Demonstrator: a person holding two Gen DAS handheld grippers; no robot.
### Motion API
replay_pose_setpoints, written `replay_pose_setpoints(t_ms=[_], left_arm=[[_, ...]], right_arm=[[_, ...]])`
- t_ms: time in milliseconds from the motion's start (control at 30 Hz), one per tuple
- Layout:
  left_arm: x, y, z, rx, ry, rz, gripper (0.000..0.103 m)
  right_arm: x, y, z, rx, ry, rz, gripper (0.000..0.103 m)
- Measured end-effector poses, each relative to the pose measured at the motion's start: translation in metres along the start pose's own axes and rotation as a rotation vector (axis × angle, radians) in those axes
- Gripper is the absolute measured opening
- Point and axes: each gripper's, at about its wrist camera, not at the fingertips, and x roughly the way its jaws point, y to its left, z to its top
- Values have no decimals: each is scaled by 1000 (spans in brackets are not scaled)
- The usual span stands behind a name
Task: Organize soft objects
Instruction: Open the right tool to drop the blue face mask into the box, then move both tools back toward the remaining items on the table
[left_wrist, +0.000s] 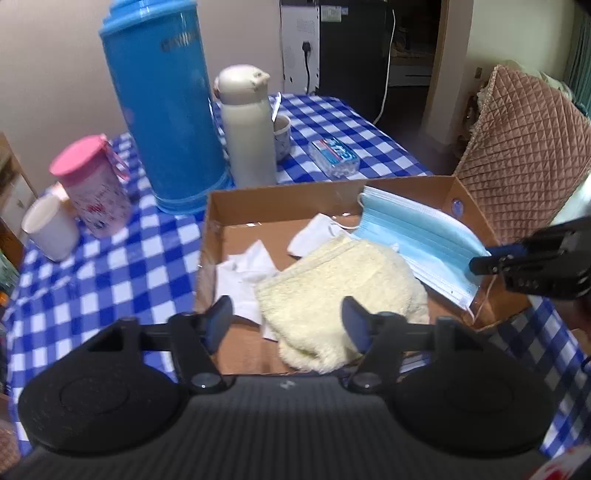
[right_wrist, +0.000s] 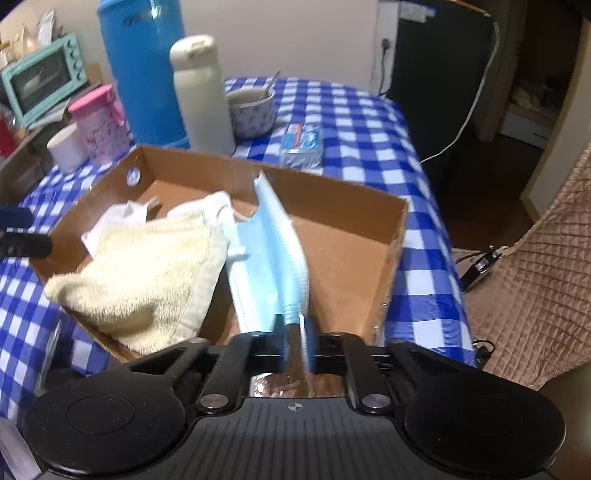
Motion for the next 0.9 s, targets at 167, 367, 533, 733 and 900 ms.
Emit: replay_pose_setpoints(t_ms=[167,367,533,733,900], left_arm=[[-23,-7,-6,32,-58,48,78],[-46,-9,-17,8,-91,50,79],[-69,-9,-33,6,-118,82,79],[-96,1,-56,-50,-103,98,76],[-118,5,-80,-73,-82,117,75]], right_arm=[[-19,1,-4,15,-84,-51,43],[-44,8,-15,22,-113,-10,43],[-68,14,-29,54,-133,29,43],[-100,19,-45,80,-142,49,43],[-123,24,-64,89,-131,75,43]])
